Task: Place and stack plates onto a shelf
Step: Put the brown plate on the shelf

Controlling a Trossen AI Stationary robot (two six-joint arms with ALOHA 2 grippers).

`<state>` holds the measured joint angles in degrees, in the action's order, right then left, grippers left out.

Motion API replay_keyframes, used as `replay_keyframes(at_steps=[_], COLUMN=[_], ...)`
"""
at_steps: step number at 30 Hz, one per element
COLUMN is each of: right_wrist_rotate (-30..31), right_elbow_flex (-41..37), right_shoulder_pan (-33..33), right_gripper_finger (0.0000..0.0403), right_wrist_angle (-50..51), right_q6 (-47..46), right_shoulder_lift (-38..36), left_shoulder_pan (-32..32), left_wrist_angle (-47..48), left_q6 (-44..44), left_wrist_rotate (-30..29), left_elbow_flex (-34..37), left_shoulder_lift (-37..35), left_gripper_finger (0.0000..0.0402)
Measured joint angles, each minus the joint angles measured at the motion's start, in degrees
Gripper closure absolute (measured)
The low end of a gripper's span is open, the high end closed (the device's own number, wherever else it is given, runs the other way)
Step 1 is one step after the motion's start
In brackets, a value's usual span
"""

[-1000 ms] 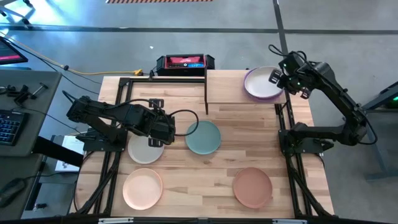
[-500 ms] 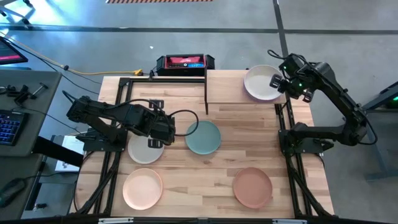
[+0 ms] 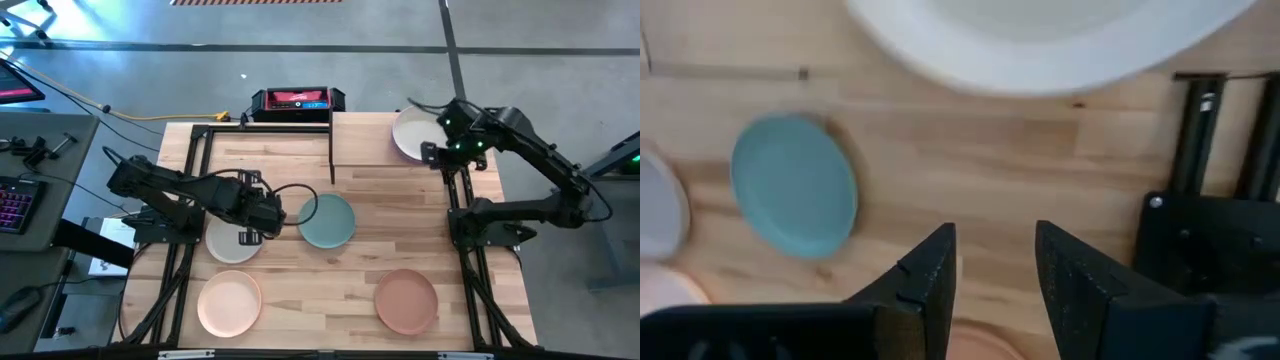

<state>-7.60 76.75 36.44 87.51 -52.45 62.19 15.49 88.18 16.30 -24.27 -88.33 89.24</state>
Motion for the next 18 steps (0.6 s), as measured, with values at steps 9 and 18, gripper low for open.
replay_keyframes(at_steps=[9,18], right_wrist_rotate=[1.9,7.2], right_elbow_flex=[0.0,0.0], right_shoulder_pan=[-15.6,-29.0], right_gripper_finger=[0.0285,0.0285], right_wrist_angle=[-4.9,-10.4], right_q6=[-4.2,-10.4], right_shoulder_lift=[0.0,0.9], left_shoulder_pan=[0.7,3.2], left_wrist_angle=[-1.5,-4.7], left_q6=[7.8,16.0], left_wrist_rotate=[5.6,8.5], left_elbow_flex=[8.3,15.3], left_shoulder_lift=[0.0,0.0], left_gripper_finger=[0.0268,0.0268])
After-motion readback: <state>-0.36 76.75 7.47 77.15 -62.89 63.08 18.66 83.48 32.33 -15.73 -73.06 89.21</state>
